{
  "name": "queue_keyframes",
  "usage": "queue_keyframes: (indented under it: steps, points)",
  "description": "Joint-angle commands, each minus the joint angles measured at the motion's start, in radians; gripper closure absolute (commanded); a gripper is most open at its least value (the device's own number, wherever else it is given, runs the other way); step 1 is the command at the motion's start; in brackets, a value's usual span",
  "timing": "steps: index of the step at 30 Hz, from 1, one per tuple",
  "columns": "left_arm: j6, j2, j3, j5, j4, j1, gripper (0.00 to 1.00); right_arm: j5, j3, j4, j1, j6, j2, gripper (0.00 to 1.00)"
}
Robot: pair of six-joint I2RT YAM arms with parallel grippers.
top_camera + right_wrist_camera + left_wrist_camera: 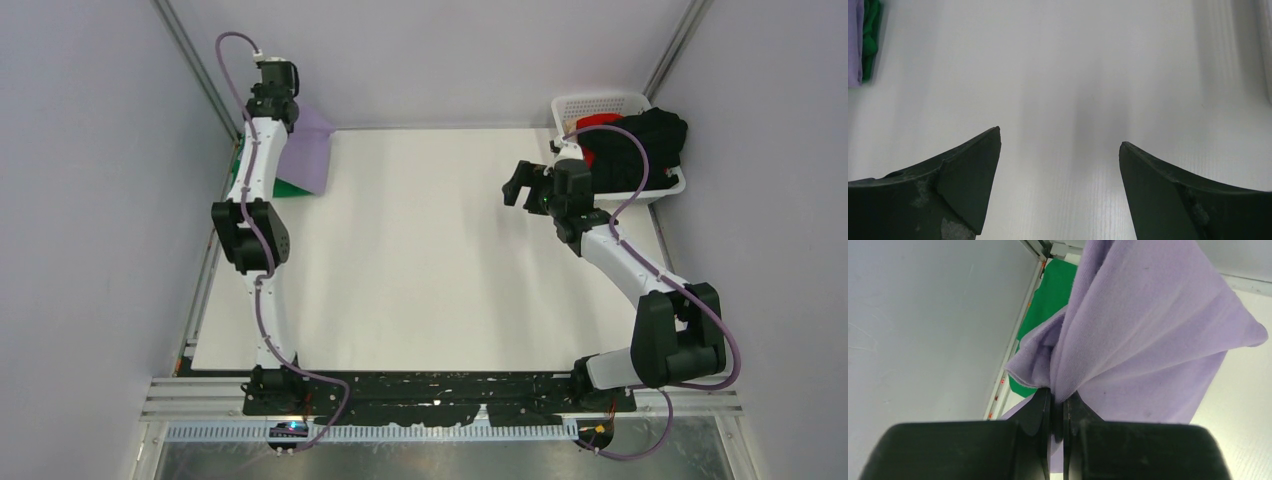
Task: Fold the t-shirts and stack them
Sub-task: Put the neatly folded tshirt into the corner of the board with the left arm, then reset both arms
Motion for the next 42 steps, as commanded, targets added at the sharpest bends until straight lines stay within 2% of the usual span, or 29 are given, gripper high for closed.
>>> queue_keyframes:
  steps: [1,5,9,10,11,12,17,23,25,29,32,35,39,42]
  points:
    - [-0.106,0.027,0.020,0.099,0.040,0.075,1.00,0.018,0.011,0.029,-0.005,-0.016,-0.039,0.05]
    - [-0.150,0.052,0.007,0.082,0.038,0.108,0.99,0.018,0.014,0.028,-0.005,-0.017,-0.035,0.05]
    - [-0.203,0.077,0.017,0.067,0.023,0.137,0.78,0.015,0.017,0.021,-0.005,-0.018,-0.028,0.04]
    - [-0.217,0.080,0.021,0.055,0.015,0.140,0.60,0.014,0.018,0.019,-0.005,-0.018,-0.026,0.05]
    - [-0.228,0.080,0.026,0.047,0.006,0.144,0.05,0.014,0.019,0.014,-0.005,-0.019,-0.027,0.05]
    - [-0.234,0.074,0.034,0.050,0.000,0.145,0.01,0.013,0.022,0.011,-0.004,-0.019,-0.027,0.05]
    - [-0.306,-0.029,0.027,0.187,-0.027,0.145,0.00,0.011,0.019,-0.014,-0.005,-0.004,-0.053,0.05]
    - [-0.408,-0.297,-0.188,0.414,-0.008,0.123,0.00,0.084,-0.031,-0.068,-0.007,0.028,-0.150,0.04]
    - [-0.409,-0.412,-0.319,0.425,0.015,0.088,0.00,0.103,-0.063,-0.077,-0.009,0.045,-0.199,0.05]
    - [-0.383,-0.706,-0.732,0.417,0.168,-0.041,0.00,0.122,-0.167,-0.051,-0.010,0.088,-0.308,0.04]
    - [-0.370,-0.895,-1.029,0.345,0.299,-0.145,0.01,0.177,-0.214,-0.094,-0.011,0.089,-0.359,0.05]
    - [-0.400,-1.056,-1.279,0.333,0.372,-0.191,0.00,0.239,-0.237,-0.144,-0.011,0.067,-0.382,0.05]
    - [-0.404,-1.221,-1.506,0.272,0.423,-0.195,0.01,0.312,-0.292,-0.148,-0.011,0.066,-0.425,0.05]
    - [-0.369,-1.283,-1.598,0.179,0.476,-0.194,0.00,0.345,-0.346,-0.093,-0.011,0.077,-0.477,0.05]
